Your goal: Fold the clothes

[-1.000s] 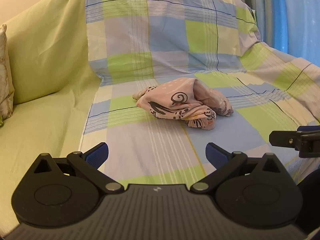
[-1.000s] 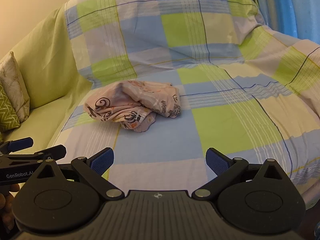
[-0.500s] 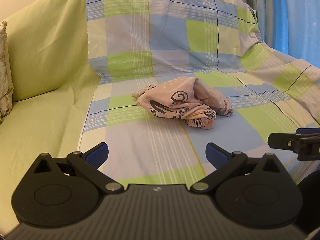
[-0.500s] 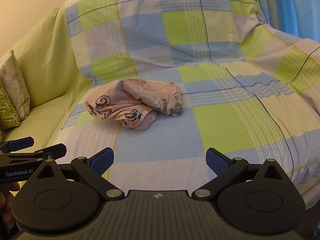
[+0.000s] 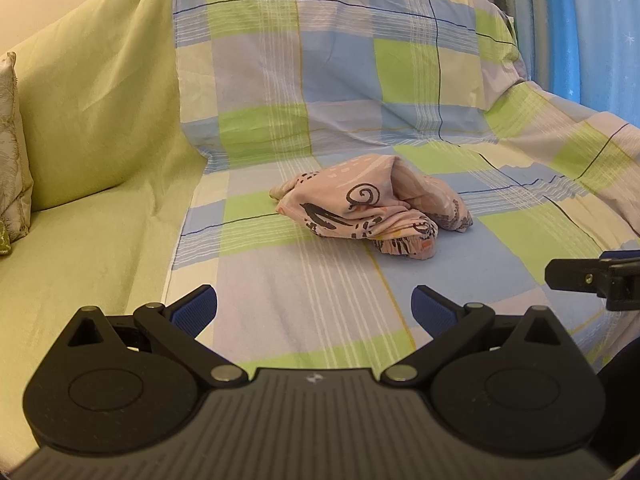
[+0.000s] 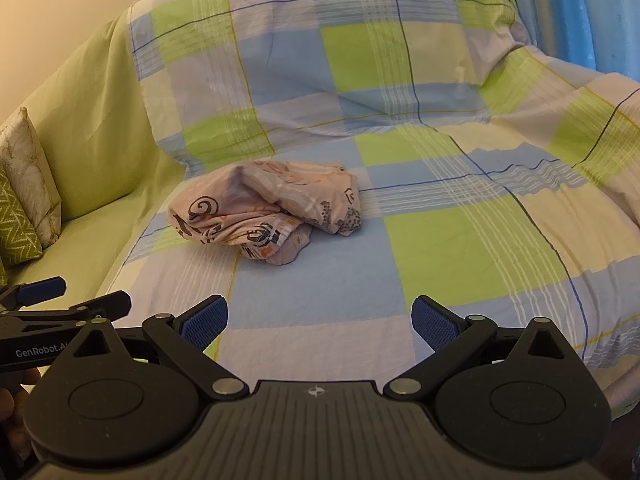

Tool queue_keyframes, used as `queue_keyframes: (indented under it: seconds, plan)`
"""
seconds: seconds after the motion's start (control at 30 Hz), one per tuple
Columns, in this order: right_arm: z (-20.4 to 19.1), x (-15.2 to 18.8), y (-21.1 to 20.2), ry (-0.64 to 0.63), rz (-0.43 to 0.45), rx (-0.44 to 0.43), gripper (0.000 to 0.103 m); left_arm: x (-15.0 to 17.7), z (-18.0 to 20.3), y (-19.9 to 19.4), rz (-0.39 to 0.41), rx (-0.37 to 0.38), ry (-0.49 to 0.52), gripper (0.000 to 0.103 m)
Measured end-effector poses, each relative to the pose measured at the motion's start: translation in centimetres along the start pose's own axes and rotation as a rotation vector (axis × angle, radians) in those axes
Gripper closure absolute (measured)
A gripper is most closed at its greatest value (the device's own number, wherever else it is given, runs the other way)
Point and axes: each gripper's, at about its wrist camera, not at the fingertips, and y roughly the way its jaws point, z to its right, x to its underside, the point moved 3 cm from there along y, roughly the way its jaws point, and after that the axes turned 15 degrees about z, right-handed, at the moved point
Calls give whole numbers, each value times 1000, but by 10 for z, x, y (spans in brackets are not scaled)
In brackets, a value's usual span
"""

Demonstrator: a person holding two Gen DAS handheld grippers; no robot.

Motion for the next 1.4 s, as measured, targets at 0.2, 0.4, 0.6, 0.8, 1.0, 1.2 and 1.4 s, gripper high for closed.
queue_keyframes:
  seconds: [0.2, 0.4, 0.6, 0.8, 1.0, 1.2, 1.4]
  plan:
    - [17, -2, -5, 15, 9, -3, 2, -4, -1, 5, 22, -34, 6, 1]
    - [35, -5, -10, 20, 10, 16, 2, -7, 4, 16, 7, -29, -43, 1]
    - [42, -5, -18, 0, 18, 17, 2, -12, 17, 16, 16, -13, -18, 1]
    - [43, -6, -23, -8, 45, 52, 2, -8, 21, 21, -15, 13, 5, 1]
    - [26, -6, -19, -22, 63, 84, 2, -1, 21, 22, -48, 69, 55, 1]
    - [-2, -7, -11, -69, 43, 56, 2, 2, 6, 22, -62, 103, -15, 1]
    - [-15, -1, -2, -149, 40, 82, 2, 2, -2, 22, -66, 131, -64, 1]
